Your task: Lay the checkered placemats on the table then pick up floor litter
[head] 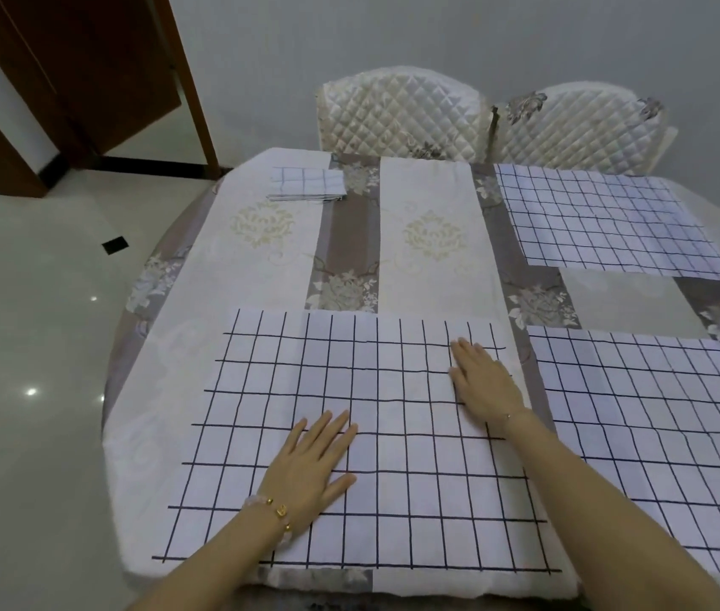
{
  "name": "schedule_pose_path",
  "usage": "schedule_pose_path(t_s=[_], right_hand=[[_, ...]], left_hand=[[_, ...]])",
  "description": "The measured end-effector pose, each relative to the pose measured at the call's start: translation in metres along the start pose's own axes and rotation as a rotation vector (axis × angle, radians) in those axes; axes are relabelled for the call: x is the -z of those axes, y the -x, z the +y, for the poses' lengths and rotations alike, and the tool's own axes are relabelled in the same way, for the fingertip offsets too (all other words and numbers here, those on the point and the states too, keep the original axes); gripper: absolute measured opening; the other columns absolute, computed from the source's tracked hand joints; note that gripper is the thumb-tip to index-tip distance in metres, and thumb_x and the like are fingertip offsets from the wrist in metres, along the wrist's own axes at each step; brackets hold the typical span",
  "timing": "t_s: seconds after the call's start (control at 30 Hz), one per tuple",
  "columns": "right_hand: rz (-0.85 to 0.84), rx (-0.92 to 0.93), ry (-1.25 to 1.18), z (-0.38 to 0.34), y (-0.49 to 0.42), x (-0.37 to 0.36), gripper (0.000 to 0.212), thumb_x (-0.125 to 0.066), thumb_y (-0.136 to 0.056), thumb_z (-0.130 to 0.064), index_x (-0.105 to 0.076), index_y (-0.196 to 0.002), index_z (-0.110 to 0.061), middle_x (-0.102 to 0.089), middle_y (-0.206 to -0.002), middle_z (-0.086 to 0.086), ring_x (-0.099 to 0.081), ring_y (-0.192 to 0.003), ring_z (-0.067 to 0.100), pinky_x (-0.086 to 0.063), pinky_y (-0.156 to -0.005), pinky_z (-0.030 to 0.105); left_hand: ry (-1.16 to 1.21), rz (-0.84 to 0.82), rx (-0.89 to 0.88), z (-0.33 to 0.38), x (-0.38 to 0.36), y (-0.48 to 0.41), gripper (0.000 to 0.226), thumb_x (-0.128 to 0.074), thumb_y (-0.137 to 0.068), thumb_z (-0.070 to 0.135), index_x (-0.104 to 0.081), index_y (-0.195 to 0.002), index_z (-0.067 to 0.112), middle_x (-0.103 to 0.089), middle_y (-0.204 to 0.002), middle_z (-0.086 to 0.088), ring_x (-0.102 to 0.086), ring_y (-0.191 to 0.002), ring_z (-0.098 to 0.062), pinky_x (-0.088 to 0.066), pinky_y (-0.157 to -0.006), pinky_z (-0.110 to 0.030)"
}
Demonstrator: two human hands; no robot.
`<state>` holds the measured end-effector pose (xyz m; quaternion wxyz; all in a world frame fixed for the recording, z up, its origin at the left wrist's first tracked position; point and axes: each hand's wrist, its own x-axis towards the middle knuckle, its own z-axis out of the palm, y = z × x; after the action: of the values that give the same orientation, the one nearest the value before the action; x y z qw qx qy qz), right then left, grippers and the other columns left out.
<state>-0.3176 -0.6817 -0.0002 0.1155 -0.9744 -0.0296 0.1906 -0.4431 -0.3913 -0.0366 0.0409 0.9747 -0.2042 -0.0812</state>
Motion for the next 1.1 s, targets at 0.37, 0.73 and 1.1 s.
schedule_pose_path(t_s=[0.37,0.73,1.1], right_hand=[[0.126,0.269,0.003,-0.049,0.075,-0.025,0.045,-0.053,-0.097,-0.016,-0.066,-0.140,-0.007,-0.065,-0.148,0.009,-0.064,-0.137,0.028,-0.050,-0.115,0.042],[0.043,0.182,0.251,-0.038,0.137,-0.081,0.082,0.001,-0.112,-0.037,-0.079,-0.124,-0.023,-0.078,-0.129,-0.007,-0.073,-0.121,0.014,-0.066,-0.088,0.034],[-0.082,0.046,0.061,-0.028,0.171,-0.095,0.063,-0.041,-0.088,-0.041,-0.044,-0.150,-0.032,-0.068,-0.134,-0.021,-0.066,-0.129,0.007,-0.064,-0.086,0.026]], left_hand=[[0.017,-0.011,-0.030,-0.004,0.011,-0.007,0.063,-0.017,-0.091,0.062,-0.049,-0.132,0.027,-0.056,-0.134,0.006,-0.056,-0.120,-0.015,-0.026,-0.101,-0.035],[-0.067,-0.005,0.178,-0.070,0.049,-0.045,0.068,-0.008,-0.083,0.056,-0.034,-0.141,0.032,-0.032,-0.151,0.004,-0.038,-0.132,-0.022,-0.037,-0.098,-0.042],[0.044,-0.097,0.305,-0.128,0.056,-0.054,0.059,-0.017,-0.095,0.054,-0.005,-0.149,0.033,0.002,-0.159,0.008,0.000,-0.146,-0.018,-0.008,-0.116,-0.045]])
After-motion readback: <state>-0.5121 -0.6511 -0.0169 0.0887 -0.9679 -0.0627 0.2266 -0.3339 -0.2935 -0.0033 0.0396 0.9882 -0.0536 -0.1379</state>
